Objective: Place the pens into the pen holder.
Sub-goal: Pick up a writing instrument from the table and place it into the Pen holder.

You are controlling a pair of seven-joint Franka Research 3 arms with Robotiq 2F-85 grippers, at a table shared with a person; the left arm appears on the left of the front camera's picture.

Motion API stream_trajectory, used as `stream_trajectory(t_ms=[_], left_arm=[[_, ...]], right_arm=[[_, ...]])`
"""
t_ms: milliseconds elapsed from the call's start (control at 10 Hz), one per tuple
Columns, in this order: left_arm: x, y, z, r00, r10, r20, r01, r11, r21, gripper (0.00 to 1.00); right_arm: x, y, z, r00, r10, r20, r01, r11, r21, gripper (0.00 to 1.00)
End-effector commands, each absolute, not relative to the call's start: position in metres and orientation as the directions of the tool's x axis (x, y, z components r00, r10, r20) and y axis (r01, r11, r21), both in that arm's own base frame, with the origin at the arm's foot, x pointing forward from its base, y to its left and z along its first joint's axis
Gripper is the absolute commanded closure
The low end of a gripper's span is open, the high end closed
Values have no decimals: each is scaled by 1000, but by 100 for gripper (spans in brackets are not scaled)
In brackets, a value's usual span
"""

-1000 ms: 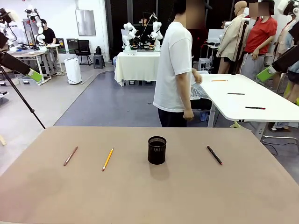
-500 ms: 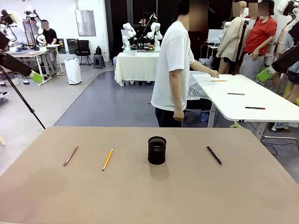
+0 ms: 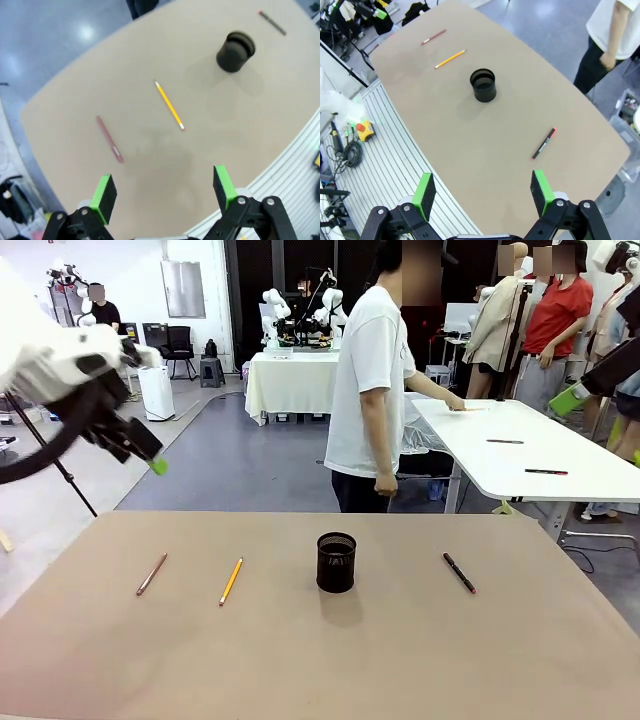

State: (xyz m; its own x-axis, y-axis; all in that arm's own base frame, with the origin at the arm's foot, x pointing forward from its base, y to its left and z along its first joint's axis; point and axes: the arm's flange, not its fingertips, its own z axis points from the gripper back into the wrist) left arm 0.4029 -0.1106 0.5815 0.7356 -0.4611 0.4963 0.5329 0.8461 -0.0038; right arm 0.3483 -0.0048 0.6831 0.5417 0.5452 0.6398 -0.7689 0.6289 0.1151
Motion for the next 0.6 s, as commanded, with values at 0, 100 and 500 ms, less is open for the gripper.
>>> stream_trajectory(t_ms=[0, 100, 500], left_arm=[[416, -128, 555, 770, -433, 468, 431, 895, 118, 0], [413, -147, 539, 766, -442, 467, 438, 890, 124, 0], [415, -150, 532, 759, -463, 458, 476, 874, 94, 0]], right_arm=[[349, -4, 685, 544, 537, 645, -769, 627, 126, 0], [349, -4, 685, 544, 537, 645, -769, 627, 126, 0], [349, -4, 685, 544, 537, 645, -769, 627, 126, 0]])
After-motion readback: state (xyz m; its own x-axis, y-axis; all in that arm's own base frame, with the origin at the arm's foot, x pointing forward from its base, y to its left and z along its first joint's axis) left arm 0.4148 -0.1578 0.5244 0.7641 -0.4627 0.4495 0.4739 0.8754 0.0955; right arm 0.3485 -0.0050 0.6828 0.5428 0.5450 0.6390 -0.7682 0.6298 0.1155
